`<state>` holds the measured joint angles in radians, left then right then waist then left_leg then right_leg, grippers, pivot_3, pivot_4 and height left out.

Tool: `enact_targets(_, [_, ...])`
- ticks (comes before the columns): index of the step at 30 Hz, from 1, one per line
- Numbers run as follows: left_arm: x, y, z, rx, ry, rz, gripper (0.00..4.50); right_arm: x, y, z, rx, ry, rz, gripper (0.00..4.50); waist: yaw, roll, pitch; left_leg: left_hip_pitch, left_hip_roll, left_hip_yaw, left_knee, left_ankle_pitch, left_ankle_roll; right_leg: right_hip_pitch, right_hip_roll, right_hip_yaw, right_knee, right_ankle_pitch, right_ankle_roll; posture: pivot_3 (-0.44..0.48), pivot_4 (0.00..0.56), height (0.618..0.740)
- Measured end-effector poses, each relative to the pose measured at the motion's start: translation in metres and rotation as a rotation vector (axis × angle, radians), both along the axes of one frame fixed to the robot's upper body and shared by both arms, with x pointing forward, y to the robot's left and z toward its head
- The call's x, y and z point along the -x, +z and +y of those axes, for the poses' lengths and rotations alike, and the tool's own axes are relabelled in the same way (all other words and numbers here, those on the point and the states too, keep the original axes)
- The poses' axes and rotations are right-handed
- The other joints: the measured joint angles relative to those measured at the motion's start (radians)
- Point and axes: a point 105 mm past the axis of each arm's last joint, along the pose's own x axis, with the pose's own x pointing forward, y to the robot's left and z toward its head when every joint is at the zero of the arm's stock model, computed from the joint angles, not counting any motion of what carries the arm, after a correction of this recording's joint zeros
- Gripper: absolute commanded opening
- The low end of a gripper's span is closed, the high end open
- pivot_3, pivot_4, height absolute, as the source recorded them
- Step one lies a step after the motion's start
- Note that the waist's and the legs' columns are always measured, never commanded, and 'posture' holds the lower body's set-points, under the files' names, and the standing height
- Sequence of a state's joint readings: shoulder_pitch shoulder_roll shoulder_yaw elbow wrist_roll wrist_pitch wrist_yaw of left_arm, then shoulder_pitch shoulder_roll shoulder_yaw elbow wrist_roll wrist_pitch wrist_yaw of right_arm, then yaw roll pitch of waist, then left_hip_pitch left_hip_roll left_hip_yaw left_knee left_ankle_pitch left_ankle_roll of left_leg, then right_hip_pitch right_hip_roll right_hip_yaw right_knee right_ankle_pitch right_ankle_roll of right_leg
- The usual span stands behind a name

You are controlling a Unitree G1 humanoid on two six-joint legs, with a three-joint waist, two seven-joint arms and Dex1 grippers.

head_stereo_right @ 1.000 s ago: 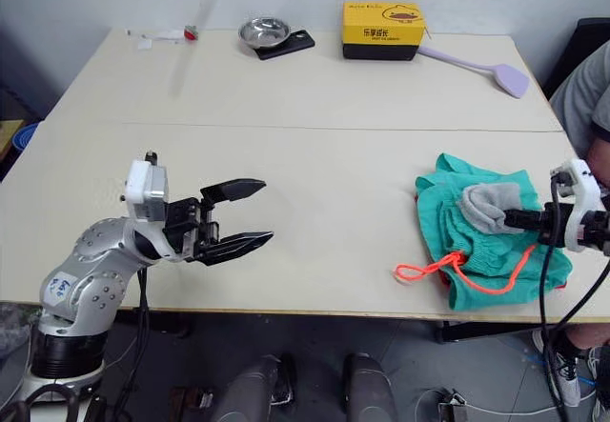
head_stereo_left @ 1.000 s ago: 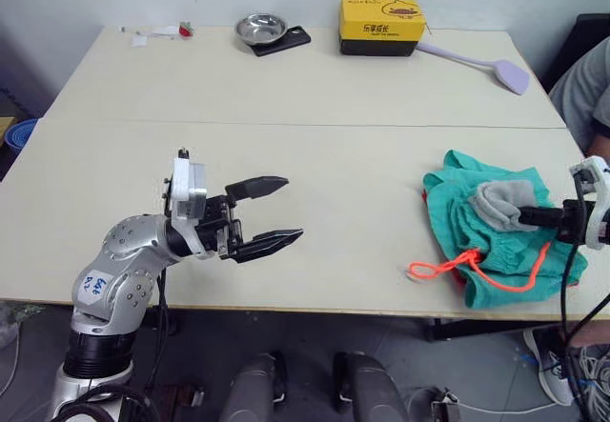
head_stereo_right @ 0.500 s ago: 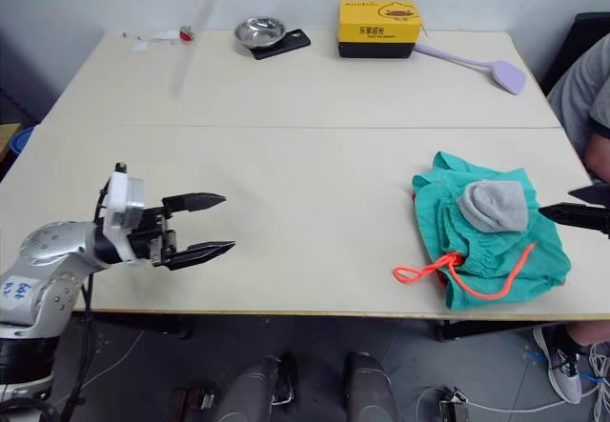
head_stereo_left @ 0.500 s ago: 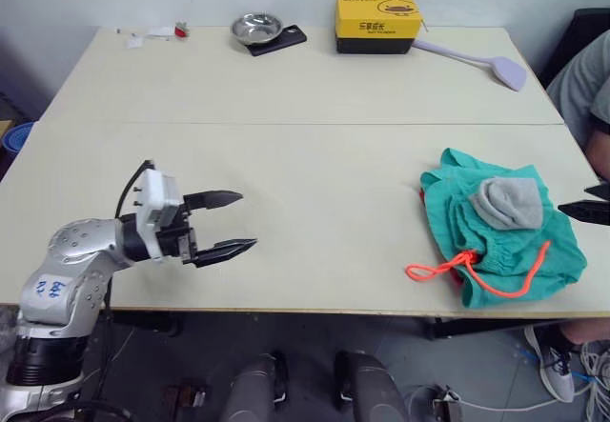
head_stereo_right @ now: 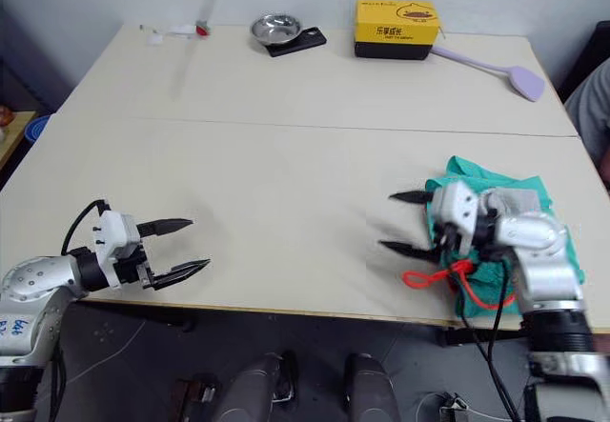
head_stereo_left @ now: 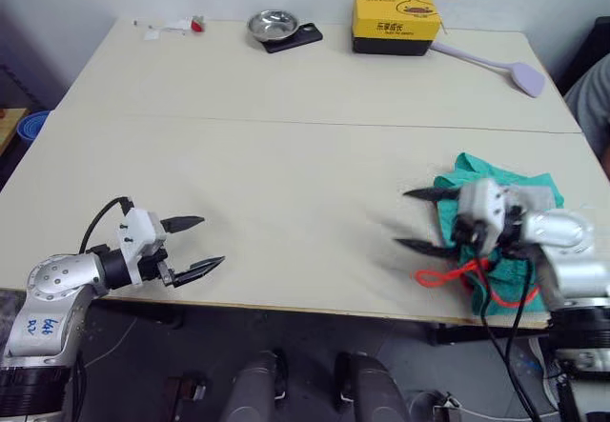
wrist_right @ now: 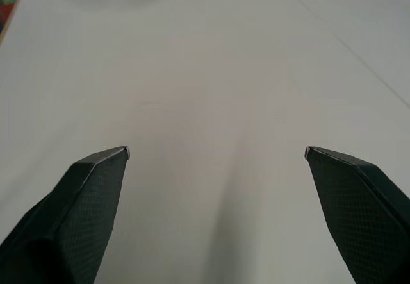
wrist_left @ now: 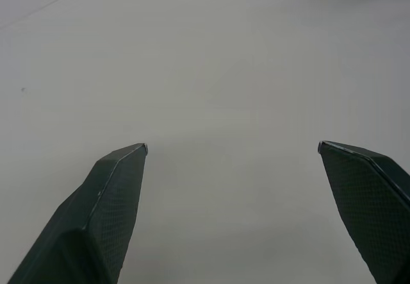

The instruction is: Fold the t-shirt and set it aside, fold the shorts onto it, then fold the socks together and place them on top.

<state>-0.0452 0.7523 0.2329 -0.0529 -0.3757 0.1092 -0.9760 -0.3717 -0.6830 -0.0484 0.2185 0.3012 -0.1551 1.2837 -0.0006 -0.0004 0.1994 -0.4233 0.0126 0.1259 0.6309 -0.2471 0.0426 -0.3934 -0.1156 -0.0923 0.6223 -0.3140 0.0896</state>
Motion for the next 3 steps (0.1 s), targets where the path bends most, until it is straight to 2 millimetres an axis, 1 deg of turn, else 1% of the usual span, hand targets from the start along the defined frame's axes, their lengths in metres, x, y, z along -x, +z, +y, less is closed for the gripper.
enact_targets(3, [0.0006, -0.0039, 0.0054, -0.045, 0.009, -0.012, 4.5, -0.0033, -0.0051, -0.0038, -0.001, -0.008, -0.024, 4.48, -0.007, 0.0, 0.0, 0.001, 0.0, 0.0, 0.0, 0.0, 0.001, 0.001, -0.001, 0.001, -0.001, 0.002, 0.001, 0.0, 0.15, 0.74])
